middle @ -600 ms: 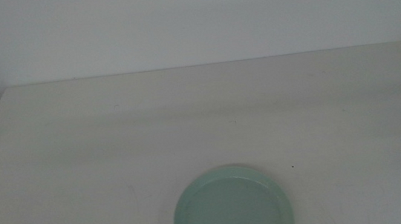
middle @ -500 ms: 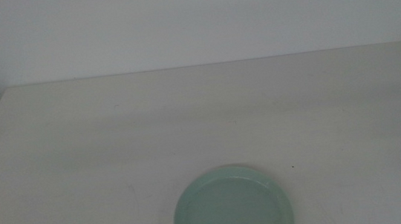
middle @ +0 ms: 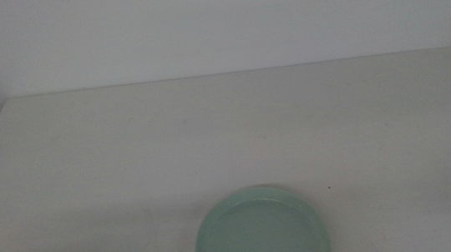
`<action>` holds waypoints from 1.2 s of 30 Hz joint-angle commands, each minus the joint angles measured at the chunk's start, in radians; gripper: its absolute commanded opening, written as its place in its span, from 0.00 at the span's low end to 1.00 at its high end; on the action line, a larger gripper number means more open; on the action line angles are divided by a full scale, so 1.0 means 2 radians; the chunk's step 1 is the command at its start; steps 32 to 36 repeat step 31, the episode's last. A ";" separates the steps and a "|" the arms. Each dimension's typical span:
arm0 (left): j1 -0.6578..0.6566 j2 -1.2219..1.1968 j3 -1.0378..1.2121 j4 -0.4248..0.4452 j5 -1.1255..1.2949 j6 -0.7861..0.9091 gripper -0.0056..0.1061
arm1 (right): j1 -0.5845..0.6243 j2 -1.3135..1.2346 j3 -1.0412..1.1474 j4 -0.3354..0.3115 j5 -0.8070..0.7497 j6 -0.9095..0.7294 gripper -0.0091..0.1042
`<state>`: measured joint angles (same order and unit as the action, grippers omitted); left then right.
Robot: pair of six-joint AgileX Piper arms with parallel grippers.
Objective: Stack the three bowls on top of each other.
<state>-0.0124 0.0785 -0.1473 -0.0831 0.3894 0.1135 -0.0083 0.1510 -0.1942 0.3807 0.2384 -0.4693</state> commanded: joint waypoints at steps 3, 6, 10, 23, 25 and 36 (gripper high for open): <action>0.001 -0.041 0.025 -0.004 -0.043 -0.004 0.99 | -0.004 -0.027 0.039 -0.021 -0.036 -0.004 0.50; 0.001 -0.053 0.044 -0.004 -0.049 -0.004 0.99 | -0.004 -0.047 0.063 -0.033 -0.037 -0.004 0.50; 0.001 -0.053 0.060 -0.004 -0.059 -0.004 0.99 | -0.004 -0.061 0.084 -0.040 -0.037 -0.004 0.50; 0.001 -0.053 0.087 -0.003 -0.059 -0.004 0.99 | -0.004 -0.072 0.108 -0.040 -0.033 -0.004 0.50; 0.001 -0.053 0.087 -0.003 -0.054 -0.004 0.99 | -0.004 -0.081 0.108 -0.040 -0.033 -0.004 0.50; 0.001 -0.053 0.087 0.002 -0.050 -0.004 0.99 | -0.004 -0.089 0.108 -0.040 -0.035 -0.004 0.50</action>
